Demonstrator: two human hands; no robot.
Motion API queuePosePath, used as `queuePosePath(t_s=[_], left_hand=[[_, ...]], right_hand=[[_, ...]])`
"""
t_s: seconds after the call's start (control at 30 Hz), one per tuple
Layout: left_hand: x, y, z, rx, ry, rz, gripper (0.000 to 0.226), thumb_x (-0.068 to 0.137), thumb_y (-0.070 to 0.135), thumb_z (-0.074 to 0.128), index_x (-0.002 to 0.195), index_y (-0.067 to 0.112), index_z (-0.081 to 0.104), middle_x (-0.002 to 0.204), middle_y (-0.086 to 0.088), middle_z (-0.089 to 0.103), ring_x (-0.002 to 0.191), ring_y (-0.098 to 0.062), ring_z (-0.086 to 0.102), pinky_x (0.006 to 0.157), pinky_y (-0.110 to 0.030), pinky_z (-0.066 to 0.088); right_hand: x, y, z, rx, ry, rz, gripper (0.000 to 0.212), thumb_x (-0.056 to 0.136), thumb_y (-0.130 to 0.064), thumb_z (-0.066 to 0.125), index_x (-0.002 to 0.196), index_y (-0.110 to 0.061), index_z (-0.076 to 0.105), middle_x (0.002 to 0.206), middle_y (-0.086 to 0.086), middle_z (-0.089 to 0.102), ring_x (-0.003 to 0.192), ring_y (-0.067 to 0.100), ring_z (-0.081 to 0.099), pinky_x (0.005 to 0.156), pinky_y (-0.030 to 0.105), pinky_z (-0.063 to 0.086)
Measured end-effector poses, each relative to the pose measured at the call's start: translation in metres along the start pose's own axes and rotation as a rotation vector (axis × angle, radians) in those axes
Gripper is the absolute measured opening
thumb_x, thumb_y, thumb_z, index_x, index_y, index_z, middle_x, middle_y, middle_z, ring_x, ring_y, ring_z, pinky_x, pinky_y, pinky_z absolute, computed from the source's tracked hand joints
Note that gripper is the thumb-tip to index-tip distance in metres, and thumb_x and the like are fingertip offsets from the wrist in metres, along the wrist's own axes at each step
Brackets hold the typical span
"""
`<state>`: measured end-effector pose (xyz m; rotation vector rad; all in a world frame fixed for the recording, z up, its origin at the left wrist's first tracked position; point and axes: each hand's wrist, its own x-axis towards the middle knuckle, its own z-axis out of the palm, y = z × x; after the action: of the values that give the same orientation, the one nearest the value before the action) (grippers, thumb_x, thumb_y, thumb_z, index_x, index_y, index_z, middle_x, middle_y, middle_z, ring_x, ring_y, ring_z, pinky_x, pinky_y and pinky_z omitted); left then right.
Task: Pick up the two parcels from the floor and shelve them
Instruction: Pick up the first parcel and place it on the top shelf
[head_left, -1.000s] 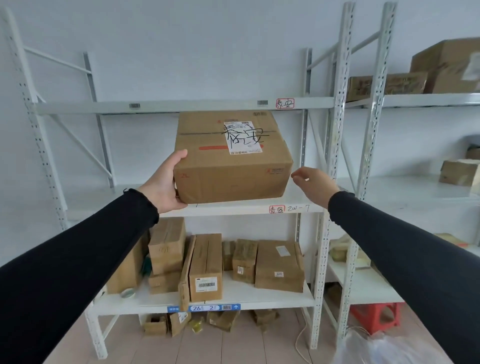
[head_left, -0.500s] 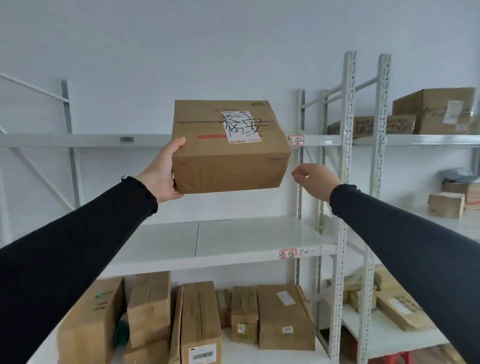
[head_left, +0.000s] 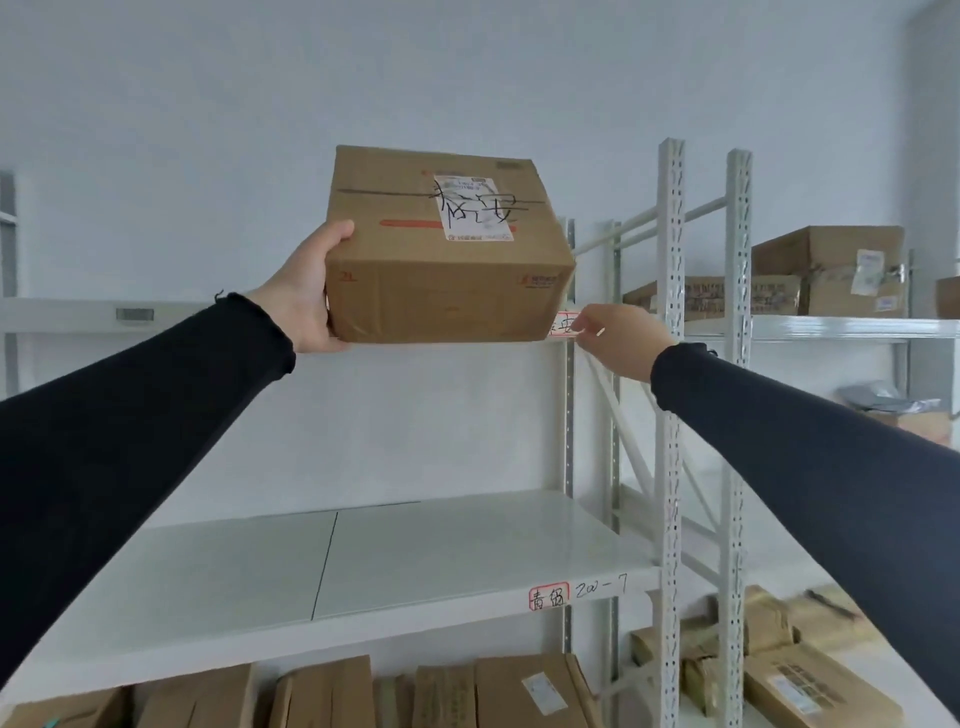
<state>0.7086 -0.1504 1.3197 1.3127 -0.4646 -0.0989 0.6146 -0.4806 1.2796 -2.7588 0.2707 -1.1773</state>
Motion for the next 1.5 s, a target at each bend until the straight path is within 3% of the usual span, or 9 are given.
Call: queuePosePath(t_s=[0.3, 0.53, 0.83, 0.97, 1.03, 1.17, 1.33, 1.43, 1.5], left_hand=[[0.105, -0.001, 0.078, -0.031, -0.001, 0.005, 0.055, 0.077, 0.067, 0.064, 0.121, 0.034, 0.067, 0.129, 0.005, 0.072, 0.11, -0.024, 0.069, 0.082, -0.042, 0.053], [0.184, -0.008, 0.104, 0.045, -0.035, -0.038, 0.072, 0.071, 0.068, 0.067, 0.132, 0.031, 0.063, 0.13, -0.003, 0.07, 0.113, -0.033, 0.068, 0.11, -0.056, 0.041], [0.237, -0.001, 0.111, 0.166, -0.083, -0.006, 0.061, 0.08, 0.08, 0.042, 0.102, 0.027, 0.063, 0.101, -0.001, 0.064, 0.093, -0.029, 0.065, 0.085, -0.042, 0.056], [0.258, -0.006, 0.114, 0.502, -0.038, 0.135, 0.1, 0.071, 0.1, 0.018, 0.138, 0.037, 0.059, 0.119, 0.001, 0.069, 0.098, -0.022, 0.061, 0.117, -0.05, 0.028], [0.269, -0.012, 0.118, 0.616, -0.031, 0.17, 0.093, 0.076, 0.096, 0.021, 0.144, 0.039, 0.051, 0.13, 0.001, 0.067, 0.103, -0.021, 0.061, 0.12, -0.051, 0.018], [0.29, -0.026, 0.121, 0.749, 0.002, 0.233, 0.064, 0.096, 0.074, 0.031, 0.121, 0.027, 0.067, 0.124, -0.006, 0.074, 0.113, -0.027, 0.067, 0.09, -0.029, 0.038], [0.312, -0.034, 0.111, 0.939, 0.017, 0.155, 0.045, 0.101, 0.062, 0.042, 0.104, 0.025, 0.067, 0.12, -0.001, 0.073, 0.118, -0.026, 0.065, 0.109, -0.041, 0.04], [0.32, -0.03, 0.104, 0.938, 0.051, 0.242, 0.035, 0.096, 0.049, 0.063, 0.117, 0.02, 0.06, 0.115, -0.001, 0.07, 0.106, -0.024, 0.068, 0.097, -0.04, 0.052], [0.323, -0.03, 0.102, 0.926, 0.106, 0.339, 0.062, 0.09, 0.04, 0.075, 0.139, 0.017, 0.045, 0.105, -0.003, 0.068, 0.098, -0.026, 0.07, 0.086, -0.037, 0.057]], right_hand=[[0.086, 0.087, 0.01, -0.002, 0.037, 0.005, 0.032, 0.097, -0.021, 0.044, 0.124, -0.017, 0.06, 0.122, 0.005, 0.065, 0.102, 0.024, 0.059, 0.088, 0.034, 0.048], [0.145, 0.117, 0.037, 0.086, 0.092, 0.033, 0.042, 0.096, -0.033, 0.05, 0.135, -0.018, 0.051, 0.124, 0.005, 0.065, 0.105, 0.025, 0.061, 0.09, 0.038, 0.05], [0.192, 0.117, 0.078, 0.261, 0.193, 0.035, 0.037, 0.098, -0.04, 0.043, 0.117, -0.011, 0.054, 0.105, 0.004, 0.06, 0.091, 0.023, 0.057, 0.074, 0.034, 0.044], [0.213, 0.123, 0.091, 0.283, 0.172, 0.031, 0.025, 0.1, -0.033, 0.044, 0.109, -0.013, 0.053, 0.087, -0.002, 0.055, 0.08, 0.019, 0.053, 0.068, 0.032, 0.039], [0.224, 0.129, 0.099, 0.282, 0.149, 0.03, 0.018, 0.1, -0.03, 0.044, 0.106, -0.015, 0.052, 0.081, -0.006, 0.051, 0.073, 0.014, 0.05, 0.062, 0.029, 0.036], [0.243, 0.141, 0.114, 0.258, 0.085, 0.035, 0.022, 0.101, -0.032, 0.043, 0.102, -0.012, 0.054, 0.091, 0.004, 0.058, 0.079, 0.021, 0.054, 0.06, 0.029, 0.037], [0.263, 0.155, 0.122, 0.234, 0.082, 0.03, 0.025, 0.099, -0.032, 0.048, 0.109, -0.012, 0.059, 0.096, 0.006, 0.061, 0.089, 0.026, 0.058, 0.067, 0.031, 0.04], [0.275, 0.165, 0.124, 0.258, 0.081, 0.026, 0.03, 0.096, -0.041, 0.052, 0.109, -0.016, 0.061, 0.1, 0.004, 0.065, 0.091, 0.024, 0.06, 0.075, 0.034, 0.045], [0.281, 0.169, 0.126, 0.27, 0.077, 0.008, 0.03, 0.094, -0.044, 0.054, 0.107, -0.018, 0.062, 0.097, 0.002, 0.067, 0.091, 0.023, 0.063, 0.077, 0.035, 0.049]])
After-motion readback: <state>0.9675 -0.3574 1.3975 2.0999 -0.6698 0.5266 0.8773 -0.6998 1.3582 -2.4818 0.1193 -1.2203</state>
